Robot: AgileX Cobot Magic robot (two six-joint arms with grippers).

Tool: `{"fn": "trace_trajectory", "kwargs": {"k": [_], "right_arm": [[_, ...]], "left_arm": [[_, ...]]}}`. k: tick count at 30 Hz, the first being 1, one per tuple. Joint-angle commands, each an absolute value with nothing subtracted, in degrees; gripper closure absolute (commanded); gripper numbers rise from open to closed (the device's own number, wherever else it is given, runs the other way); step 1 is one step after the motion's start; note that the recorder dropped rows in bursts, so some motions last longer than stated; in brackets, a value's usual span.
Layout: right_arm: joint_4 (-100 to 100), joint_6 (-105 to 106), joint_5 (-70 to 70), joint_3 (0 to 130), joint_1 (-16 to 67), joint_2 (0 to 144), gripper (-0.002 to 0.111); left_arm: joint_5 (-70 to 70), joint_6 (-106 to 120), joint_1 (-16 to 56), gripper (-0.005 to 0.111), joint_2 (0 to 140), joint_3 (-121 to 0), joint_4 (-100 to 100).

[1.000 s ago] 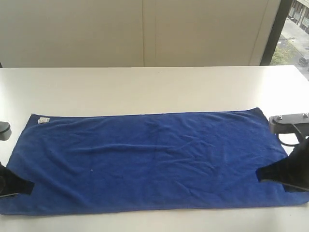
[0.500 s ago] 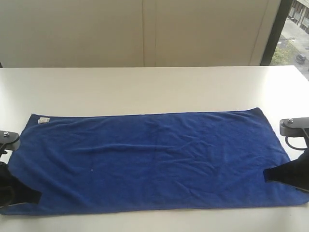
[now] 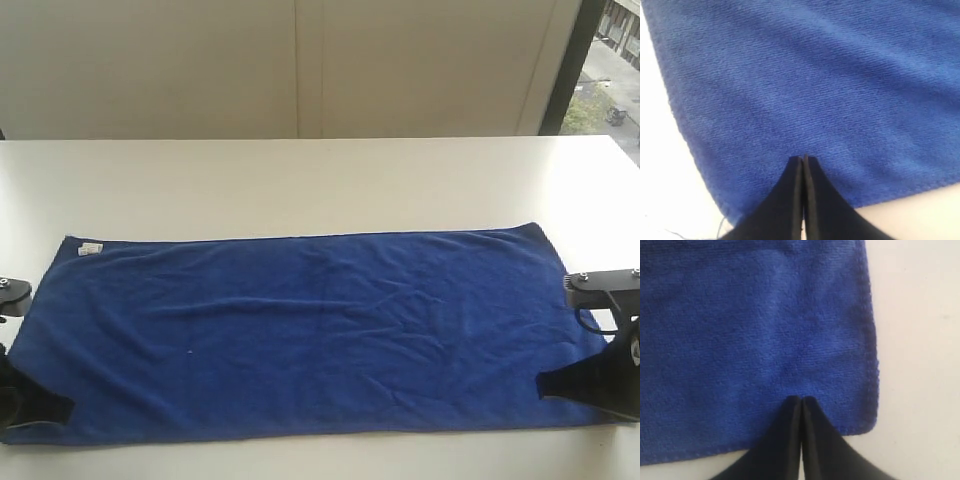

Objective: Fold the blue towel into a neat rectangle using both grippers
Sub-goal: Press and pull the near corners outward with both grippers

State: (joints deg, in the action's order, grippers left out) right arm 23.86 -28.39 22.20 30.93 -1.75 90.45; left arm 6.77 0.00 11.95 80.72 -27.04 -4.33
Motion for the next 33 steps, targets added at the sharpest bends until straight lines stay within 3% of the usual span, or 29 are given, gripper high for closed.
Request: {"fn": "trace_trajectory", "kwargs": {"k": [1, 8, 15, 27, 33], "right_arm": [[24.09, -28.70, 22.33, 30.55, -1.72, 92.59, 0.108], [24.30, -28.70, 23.48, 30.55, -1.72, 92.59, 0.108], [24.30, -28.70, 23.65, 30.55, -1.72, 92.59, 0.108], [24.30, -28.70, 22.71, 30.55, -1.72, 92.42, 0.108], [24.30, -28.70, 22.32, 30.66, -1.72, 85.73, 0.108]], "left_arm": [[9.65, -1.45, 10.02, 0.107, 80.73, -26.44, -3.84], [11.60, -1.73, 9.78, 0.107, 80.73, -26.44, -1.97], [14.25, -23.27, 9.78, 0.107, 84.29, -26.44, 17.88], [14.76, -24.45, 10.15, 0.107, 84.46, -26.44, 18.67], [14.65, -24.45, 10.96, 0.107, 80.81, -27.21, 18.58]]}}
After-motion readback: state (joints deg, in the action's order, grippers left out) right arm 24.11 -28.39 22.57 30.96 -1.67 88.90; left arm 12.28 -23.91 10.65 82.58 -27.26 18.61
